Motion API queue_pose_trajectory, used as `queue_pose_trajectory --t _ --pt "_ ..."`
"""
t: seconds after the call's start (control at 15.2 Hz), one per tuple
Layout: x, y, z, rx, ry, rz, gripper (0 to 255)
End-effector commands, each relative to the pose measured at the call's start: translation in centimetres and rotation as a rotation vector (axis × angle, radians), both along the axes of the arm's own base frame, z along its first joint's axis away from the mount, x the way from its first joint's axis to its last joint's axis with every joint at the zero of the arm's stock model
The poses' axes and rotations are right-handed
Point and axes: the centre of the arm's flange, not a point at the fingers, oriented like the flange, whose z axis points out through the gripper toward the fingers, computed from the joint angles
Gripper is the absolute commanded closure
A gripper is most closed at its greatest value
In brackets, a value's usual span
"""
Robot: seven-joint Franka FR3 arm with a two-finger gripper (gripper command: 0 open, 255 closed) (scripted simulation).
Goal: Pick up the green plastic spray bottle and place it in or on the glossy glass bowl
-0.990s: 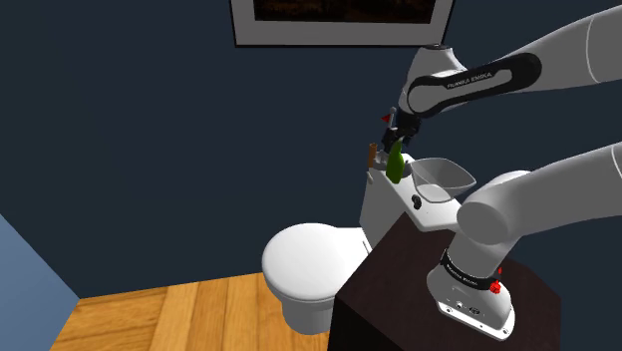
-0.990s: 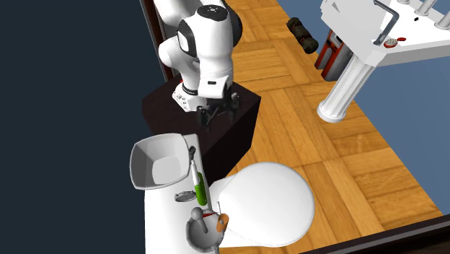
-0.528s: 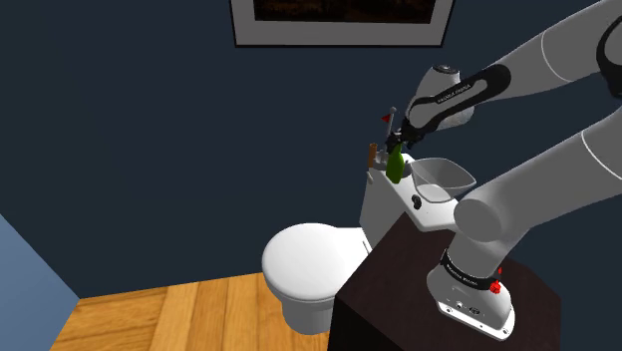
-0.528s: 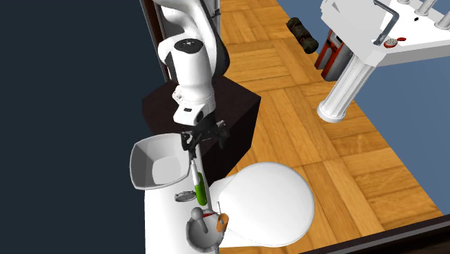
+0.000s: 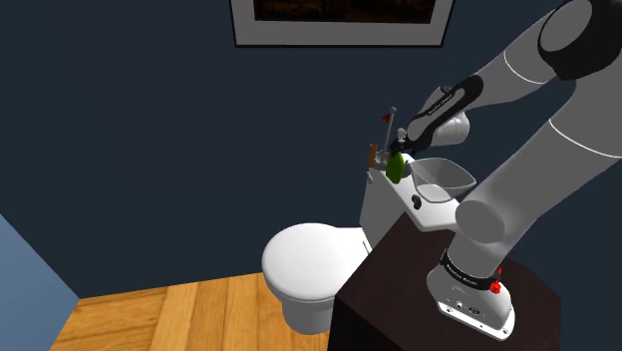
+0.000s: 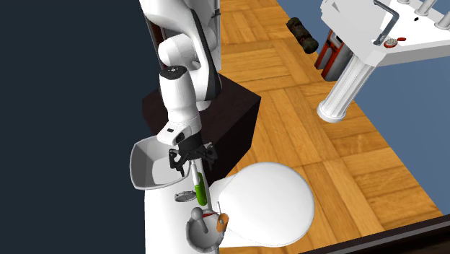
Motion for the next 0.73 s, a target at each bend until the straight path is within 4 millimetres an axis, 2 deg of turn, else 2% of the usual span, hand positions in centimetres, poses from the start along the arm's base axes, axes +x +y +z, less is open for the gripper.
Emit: queue_pose_trajectory --t 0.0,0.26,0.66 --pt "0.3 -0.4 -0.8 -0.002 -0.003 -0.004 0" --pt "0.9 -0.9 -2.5 -0.002 -0.003 -0.004 0" --pt "0.9 -0.9 -2.5 -0.002 -0.003 -0.004 0"
